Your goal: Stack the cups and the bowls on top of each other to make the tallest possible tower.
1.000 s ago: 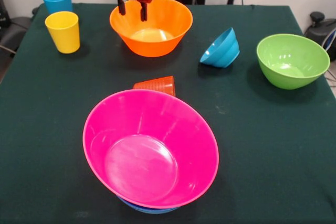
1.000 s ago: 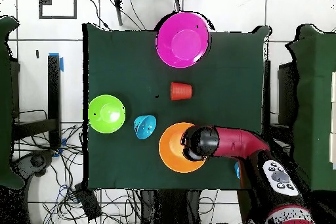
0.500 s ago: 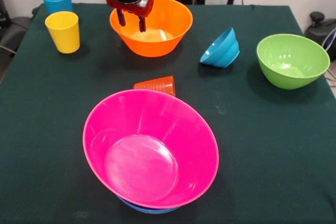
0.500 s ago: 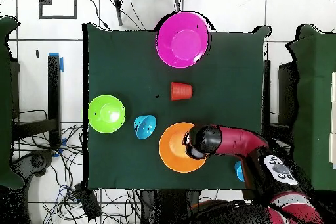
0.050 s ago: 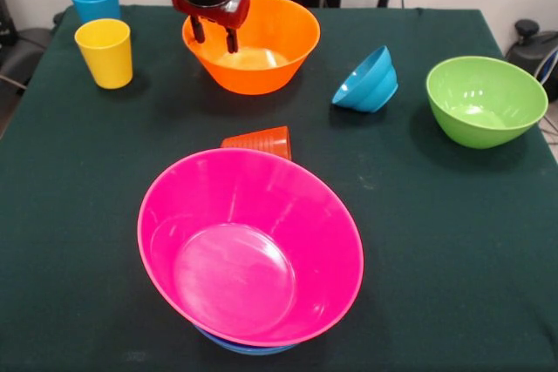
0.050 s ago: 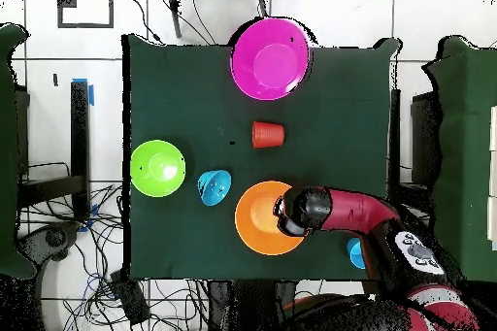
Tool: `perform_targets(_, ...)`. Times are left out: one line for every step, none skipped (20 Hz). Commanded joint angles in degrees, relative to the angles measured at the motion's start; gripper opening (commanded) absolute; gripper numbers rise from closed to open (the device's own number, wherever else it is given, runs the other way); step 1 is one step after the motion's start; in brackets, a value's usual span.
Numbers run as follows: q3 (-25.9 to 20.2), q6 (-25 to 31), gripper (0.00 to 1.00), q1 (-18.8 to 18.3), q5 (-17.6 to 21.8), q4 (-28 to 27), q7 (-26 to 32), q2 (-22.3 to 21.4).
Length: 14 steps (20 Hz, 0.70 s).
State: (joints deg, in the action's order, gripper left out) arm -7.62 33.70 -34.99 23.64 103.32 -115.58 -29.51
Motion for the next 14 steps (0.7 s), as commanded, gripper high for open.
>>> perform_targets(-1.86, -1.5, 1.0, 1.54, 2.4, 0.59, 0.41, -0.98)
perform_targets(-1.87, -3.54, 1.0, 1.44, 2.59, 1.15, -0.39, -0.84)
perform_targets(-1.71, -4.66, 1.0, 1.55, 2.64, 1.18, -1.1, -0.34)
perform_targets(-1.32, -6.09, 1.0, 1.83, 3.31, 1.19, -1.58, 0.16)
perform_targets(-1.2, -6.14, 1.0, 1.93, 3.5, 1.07, -1.55, 0.3)
perform_targets(-1.08, -4.52, 1.0, 1.92, 2.82, 1.11, -1.53, 0.22)
perform_targets(-1.04, -4.22, 1.0, 1.87, 2.65, 1.26, -1.47, 0.14)
perform_targets(-1.19, -5.87, 1.0, 1.61, 3.18, 1.51, -1.36, 0.25)
perform_targets(-1.14, -7.16, 1.0, 1.66, 3.42, 1.52, -1.74, 0.6)
perform_targets(-0.9, -8.04, 1.0, 1.84, 3.38, 1.7, -2.45, 1.25)
perform_targets(-0.67, -8.91, 1.0, 2.02, 3.34, 1.88, -3.15, 1.9)
perform_targets(-0.32, -9.53, 1.0, 2.22, 3.42, 2.2, -3.6, 2.41)
perform_targets(-0.21, -9.85, 1.0, 2.31, 3.43, 2.23, -3.61, 2.59)
perform_targets(-0.15, -9.79, 1.0, 2.37, 3.46, 2.33, -3.33, 2.63)
